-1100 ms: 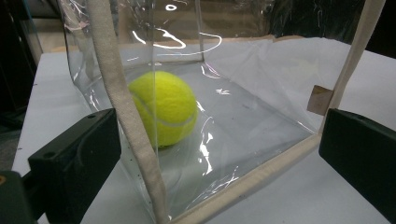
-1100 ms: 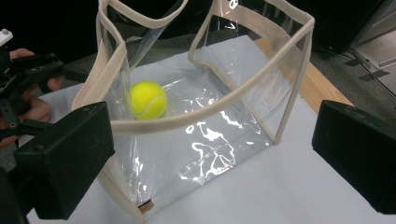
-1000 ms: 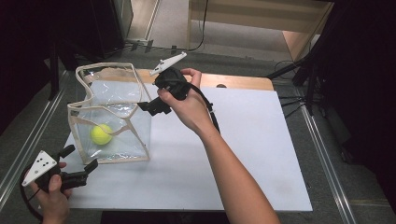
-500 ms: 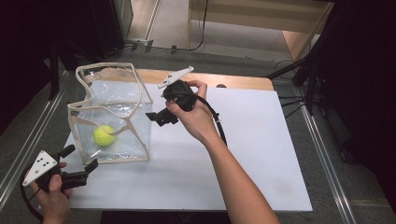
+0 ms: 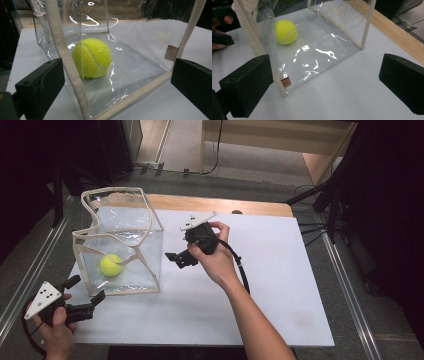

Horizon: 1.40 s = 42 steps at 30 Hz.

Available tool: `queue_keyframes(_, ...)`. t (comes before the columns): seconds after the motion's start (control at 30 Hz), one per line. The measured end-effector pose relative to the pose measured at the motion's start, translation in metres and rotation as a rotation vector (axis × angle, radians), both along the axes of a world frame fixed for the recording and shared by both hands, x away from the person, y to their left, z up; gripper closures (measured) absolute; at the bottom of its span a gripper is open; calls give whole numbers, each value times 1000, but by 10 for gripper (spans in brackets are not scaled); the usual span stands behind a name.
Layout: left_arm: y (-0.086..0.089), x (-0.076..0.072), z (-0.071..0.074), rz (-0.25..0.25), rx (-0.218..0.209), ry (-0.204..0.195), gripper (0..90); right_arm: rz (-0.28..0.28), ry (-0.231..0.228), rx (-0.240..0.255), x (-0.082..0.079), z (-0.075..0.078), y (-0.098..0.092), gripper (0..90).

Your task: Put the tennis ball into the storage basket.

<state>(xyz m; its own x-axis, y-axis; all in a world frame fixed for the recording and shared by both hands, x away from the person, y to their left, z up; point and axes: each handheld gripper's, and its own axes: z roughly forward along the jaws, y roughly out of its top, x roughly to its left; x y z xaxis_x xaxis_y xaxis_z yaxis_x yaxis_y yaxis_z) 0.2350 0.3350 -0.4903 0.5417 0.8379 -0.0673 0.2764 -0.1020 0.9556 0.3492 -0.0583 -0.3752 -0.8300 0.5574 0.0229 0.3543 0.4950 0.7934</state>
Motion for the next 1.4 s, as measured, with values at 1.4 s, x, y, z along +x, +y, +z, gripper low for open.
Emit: queue_keyframes(1.4,-1,-1,0,0,-3,-4,0,-192,-51,130,-54,-66,-102,0)
